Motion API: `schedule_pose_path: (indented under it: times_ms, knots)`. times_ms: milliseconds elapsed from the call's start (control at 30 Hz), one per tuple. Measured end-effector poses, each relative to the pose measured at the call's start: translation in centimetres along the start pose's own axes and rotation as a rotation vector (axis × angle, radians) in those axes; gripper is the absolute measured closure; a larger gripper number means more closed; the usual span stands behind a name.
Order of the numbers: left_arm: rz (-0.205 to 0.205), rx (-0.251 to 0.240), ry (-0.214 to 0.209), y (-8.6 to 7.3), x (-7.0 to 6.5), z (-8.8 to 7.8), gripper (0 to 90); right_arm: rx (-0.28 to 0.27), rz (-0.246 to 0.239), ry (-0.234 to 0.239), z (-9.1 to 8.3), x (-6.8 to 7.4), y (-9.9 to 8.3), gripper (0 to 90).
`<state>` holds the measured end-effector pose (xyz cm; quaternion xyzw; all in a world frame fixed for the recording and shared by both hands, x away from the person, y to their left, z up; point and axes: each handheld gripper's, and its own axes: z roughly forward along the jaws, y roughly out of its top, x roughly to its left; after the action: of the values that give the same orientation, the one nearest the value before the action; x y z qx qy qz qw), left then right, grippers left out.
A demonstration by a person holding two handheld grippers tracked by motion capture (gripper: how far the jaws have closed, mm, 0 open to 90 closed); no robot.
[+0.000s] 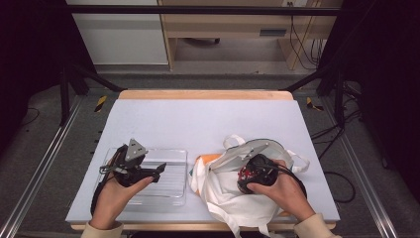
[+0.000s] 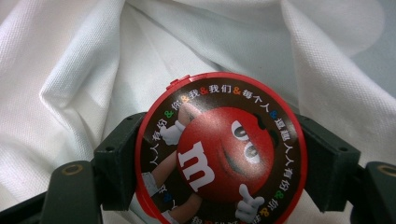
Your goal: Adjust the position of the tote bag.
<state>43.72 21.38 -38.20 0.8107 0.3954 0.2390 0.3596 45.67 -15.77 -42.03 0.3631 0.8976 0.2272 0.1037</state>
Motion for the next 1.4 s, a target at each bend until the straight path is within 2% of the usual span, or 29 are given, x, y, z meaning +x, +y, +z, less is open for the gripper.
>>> schedule_pose_path:
  times_ms: [167, 333, 433, 567, 800, 967, 1167, 1400]
  knots:
    - [0.002, 0.001, 0.000, 0.0, 0.1, 0.0, 13.7, 0.008, 0.000, -0.003, -0.1, 0.1, 0.1, 25.8]
    - [-0.007, 0.003, 0.000, -0.1, 0.3, -0.1, 13.7, -0.014, 0.002, -0.010, -0.9, 0.1, 0.3, 25.8]
    - [-0.012, 0.001, 0.006, -0.1, 0.6, -0.2, 13.7, -0.028, 0.000, -0.015, -2.0, 0.4, 0.7, 25.8]
    - [-0.052, -0.035, 0.035, -0.2, 1.1, -0.5, 15.4, -0.043, -0.019, -0.036, -3.7, 0.7, 1.5, 25.8]
    - [-0.051, -0.010, 0.027, -0.6, 1.8, -0.6, 14.1, -0.080, -0.054, -0.076, -6.9, 1.3, 3.3, 25.8]
    - [-0.047, 0.006, 0.022, -0.7, 2.2, -0.6, 13.2, -0.092, -0.081, -0.067, -8.3, 1.8, 4.6, 25.8]
    - [-0.062, 0.009, 0.025, -1.1, 2.9, -0.8, 12.7, -0.104, -0.109, -0.063, -9.1, 2.4, 6.1, 25.8]
    - [-0.074, 0.005, 0.028, -1.3, 3.6, -1.2, 12.3, -0.111, -0.127, -0.051, -9.2, 3.0, 7.6, 25.8]
